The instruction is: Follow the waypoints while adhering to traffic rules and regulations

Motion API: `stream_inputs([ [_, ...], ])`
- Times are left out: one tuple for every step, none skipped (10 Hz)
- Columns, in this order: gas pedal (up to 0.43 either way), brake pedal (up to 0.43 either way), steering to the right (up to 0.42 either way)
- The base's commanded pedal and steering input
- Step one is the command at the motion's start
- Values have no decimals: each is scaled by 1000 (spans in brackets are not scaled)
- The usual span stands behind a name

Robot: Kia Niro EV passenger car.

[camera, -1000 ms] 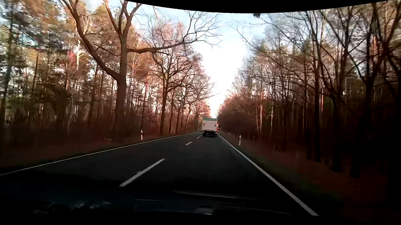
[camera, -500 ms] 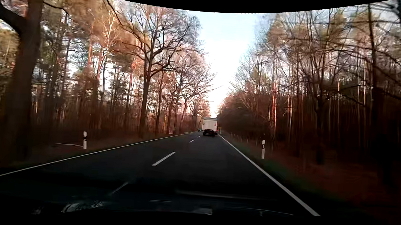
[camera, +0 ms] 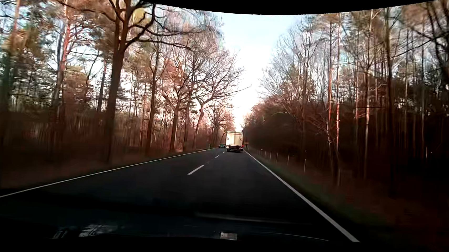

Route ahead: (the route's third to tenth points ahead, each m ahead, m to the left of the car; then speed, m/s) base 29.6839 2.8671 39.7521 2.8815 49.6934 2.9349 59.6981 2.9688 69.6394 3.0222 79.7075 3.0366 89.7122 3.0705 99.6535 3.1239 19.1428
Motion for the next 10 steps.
stream_inputs([
  [130,0,-2],
  [130,0,-2],
  [130,0,-2],
  [130,0,-2],
  [130,0,-2],
  [130,0,-1],
  [130,0,-1],
  [130,0,0],
  [130,0,0],
  [130,0,0],
])
